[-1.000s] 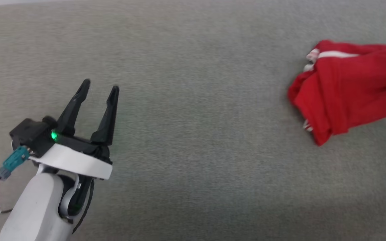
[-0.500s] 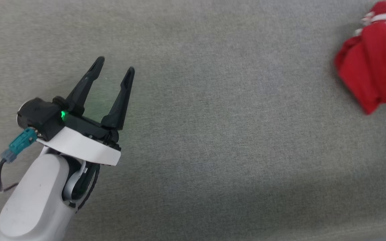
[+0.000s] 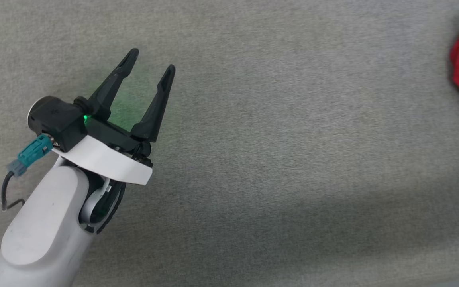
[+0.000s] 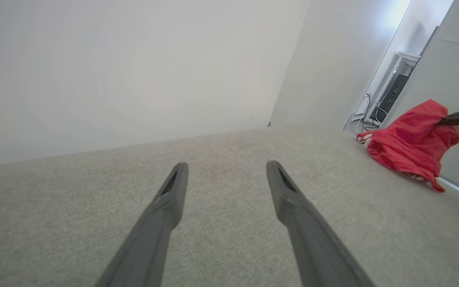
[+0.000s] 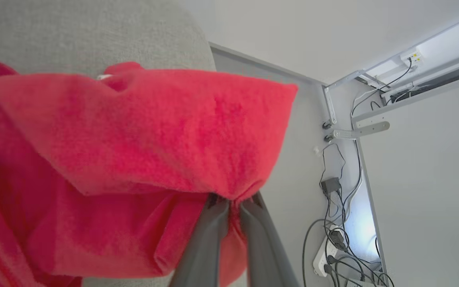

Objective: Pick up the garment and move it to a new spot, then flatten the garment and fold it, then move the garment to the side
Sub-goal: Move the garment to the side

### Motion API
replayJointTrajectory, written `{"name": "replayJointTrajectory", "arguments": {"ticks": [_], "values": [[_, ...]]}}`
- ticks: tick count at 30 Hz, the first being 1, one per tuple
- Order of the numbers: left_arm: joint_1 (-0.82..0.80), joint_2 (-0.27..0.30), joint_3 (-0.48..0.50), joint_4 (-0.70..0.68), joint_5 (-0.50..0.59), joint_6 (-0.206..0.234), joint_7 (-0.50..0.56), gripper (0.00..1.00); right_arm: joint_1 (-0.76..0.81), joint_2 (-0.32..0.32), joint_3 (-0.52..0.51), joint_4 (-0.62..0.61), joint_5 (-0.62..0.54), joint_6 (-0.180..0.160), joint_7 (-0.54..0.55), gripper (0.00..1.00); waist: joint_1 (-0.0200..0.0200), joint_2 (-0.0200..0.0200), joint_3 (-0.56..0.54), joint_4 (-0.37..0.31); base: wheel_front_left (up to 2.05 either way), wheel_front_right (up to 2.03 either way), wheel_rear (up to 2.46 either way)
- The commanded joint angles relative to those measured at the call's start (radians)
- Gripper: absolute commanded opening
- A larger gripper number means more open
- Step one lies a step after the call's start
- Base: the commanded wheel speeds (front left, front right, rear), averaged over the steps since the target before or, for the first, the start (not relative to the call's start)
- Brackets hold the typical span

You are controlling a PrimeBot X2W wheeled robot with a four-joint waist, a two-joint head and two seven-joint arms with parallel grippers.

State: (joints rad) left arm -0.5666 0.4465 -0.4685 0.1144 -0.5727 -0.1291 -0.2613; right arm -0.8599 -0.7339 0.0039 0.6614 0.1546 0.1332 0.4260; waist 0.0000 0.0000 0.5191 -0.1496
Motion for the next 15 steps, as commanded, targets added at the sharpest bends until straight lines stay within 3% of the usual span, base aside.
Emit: {"name": "replayJointTrajectory", "arguments": {"ticks": [1,3,5,7,15], "values": [[-0.013,0.003,-0.001,-0.001,-0.013,-0.001,-0.005,1.00,-0.008,0.016,-0.001,0.012,-0.011,-0.005,-0.010,0.00,0.0000,0.0000,0.007,0.009,0.00,0.00,0.00],[-0.018,0.005,-0.004,0.003,-0.014,-0.001,-0.005,1.00,-0.019,0.035,-0.018,0.042,-0.035,-0.005,-0.020,0.04,0.0000,0.0000,0.012,0.018,0.00,0.00,0.00],[-0.020,0.005,0.004,0.004,-0.019,-0.001,-0.005,1.00,-0.025,0.053,-0.029,0.068,-0.054,-0.005,-0.027,0.43,0.0000,0.0000,0.015,0.026,0.00,0.00,0.00],[-0.014,0.008,0.012,0.002,-0.019,-0.001,-0.005,1.00,-0.034,0.066,-0.032,0.087,-0.070,-0.005,-0.036,1.00,0.0000,0.0000,0.014,0.031,0.00,0.00,0.00],[0.032,0.012,0.069,0.003,-0.019,-0.001,-0.005,1.00,-0.063,0.079,-0.045,0.109,-0.088,-0.005,-0.071,1.00,0.0000,0.0000,-0.017,0.037,0.00,0.00,0.00]]}}
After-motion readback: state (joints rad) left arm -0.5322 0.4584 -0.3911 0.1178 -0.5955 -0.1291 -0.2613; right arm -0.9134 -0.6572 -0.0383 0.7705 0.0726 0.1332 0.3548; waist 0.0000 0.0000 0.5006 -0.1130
